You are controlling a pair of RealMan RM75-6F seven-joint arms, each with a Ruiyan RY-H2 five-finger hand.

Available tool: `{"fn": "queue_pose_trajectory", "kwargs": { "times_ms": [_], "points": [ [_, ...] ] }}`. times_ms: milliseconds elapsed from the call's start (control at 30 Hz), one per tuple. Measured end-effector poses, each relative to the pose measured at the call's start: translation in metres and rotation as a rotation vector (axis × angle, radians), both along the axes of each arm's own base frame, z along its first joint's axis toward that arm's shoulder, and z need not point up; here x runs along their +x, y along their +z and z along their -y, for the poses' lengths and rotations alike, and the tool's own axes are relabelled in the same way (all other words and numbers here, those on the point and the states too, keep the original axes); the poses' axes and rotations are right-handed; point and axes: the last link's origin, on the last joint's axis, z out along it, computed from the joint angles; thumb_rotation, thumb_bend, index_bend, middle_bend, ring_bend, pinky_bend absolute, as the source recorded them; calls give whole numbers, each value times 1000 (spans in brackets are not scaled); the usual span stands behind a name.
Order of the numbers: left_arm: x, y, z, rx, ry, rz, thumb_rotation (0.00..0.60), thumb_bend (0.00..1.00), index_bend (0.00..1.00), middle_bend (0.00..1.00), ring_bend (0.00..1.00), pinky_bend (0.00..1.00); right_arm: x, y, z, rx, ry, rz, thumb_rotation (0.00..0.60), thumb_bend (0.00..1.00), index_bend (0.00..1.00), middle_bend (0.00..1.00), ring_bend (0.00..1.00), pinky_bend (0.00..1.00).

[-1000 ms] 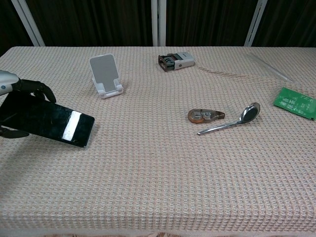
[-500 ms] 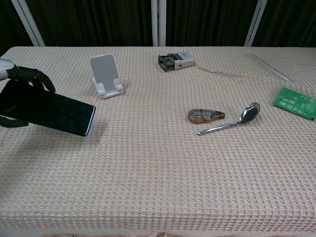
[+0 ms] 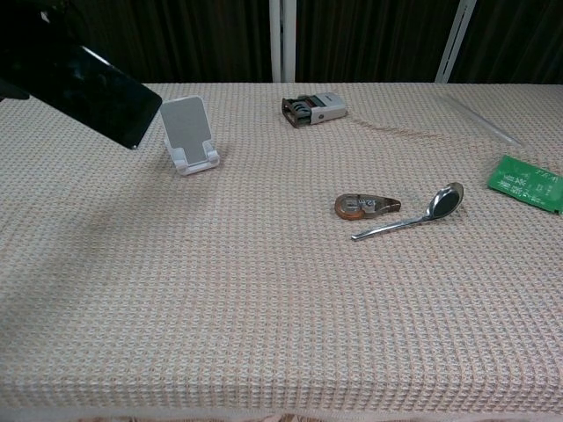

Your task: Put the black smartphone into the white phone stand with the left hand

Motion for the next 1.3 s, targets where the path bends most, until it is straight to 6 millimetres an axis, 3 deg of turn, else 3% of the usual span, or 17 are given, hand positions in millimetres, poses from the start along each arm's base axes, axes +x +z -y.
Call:
{"fn": "queue_pose_trajectory", "kwargs": {
  "times_ms": [267, 500, 767, 1300],
  "points": [
    [56, 3, -40, -4, -180, -202, 600, 351, 688, 718, 437, 306, -1, -1, -7, -22, -20, 10, 600, 205, 0, 0, 0, 0],
    [81, -17, -61, 0, -297, -315, 600, 354, 691, 718, 437, 306, -4, -1, -12, -33, -32, 15, 600, 205, 0, 0, 0, 0],
    [85, -39, -73, -23, -359, -425, 600, 369, 692, 718, 436, 306, -6, -2, -14, -33, -41, 17, 600, 206, 0, 0, 0, 0],
    [78, -57, -90, -46, -476, -529, 600, 364, 683, 718, 426, 301, -12, -5, -15, -37, -58, 24, 600, 205, 0, 0, 0, 0]
  ]
}}
